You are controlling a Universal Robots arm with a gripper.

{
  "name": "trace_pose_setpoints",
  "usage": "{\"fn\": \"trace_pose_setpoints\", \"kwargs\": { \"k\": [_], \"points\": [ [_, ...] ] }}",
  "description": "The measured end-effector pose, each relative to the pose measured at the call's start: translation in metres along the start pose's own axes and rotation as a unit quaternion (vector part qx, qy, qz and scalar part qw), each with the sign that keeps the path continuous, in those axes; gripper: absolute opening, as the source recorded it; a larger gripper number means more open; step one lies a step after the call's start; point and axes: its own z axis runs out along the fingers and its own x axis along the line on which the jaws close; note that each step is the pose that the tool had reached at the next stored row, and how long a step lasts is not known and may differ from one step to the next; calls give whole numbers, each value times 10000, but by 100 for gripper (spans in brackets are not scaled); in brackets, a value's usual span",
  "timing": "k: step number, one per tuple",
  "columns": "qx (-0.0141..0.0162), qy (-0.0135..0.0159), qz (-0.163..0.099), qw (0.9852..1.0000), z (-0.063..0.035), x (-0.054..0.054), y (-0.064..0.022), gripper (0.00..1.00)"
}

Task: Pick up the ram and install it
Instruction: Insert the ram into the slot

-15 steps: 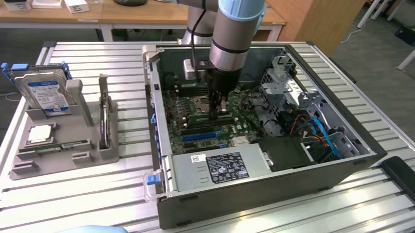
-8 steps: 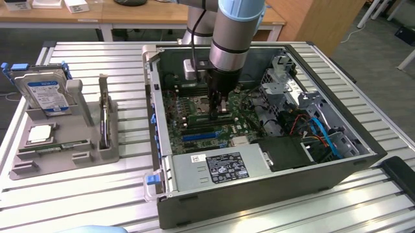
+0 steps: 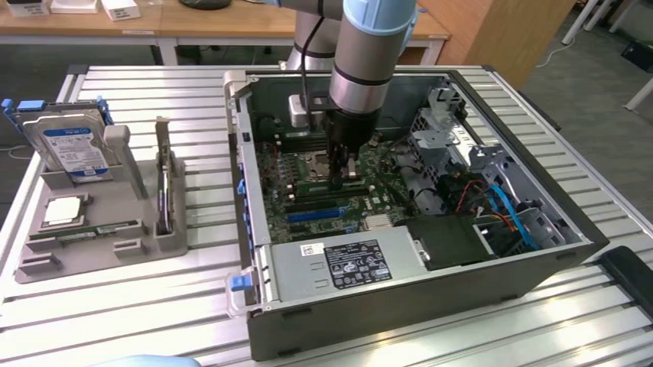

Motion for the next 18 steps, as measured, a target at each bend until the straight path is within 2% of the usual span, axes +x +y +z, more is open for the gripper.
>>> {"fn": "trace_pose_setpoints", "kwargs": {
  "k": [18],
  "points": [
    [1, 0, -1, 10000, 29, 0, 0, 13]
  ]
}}
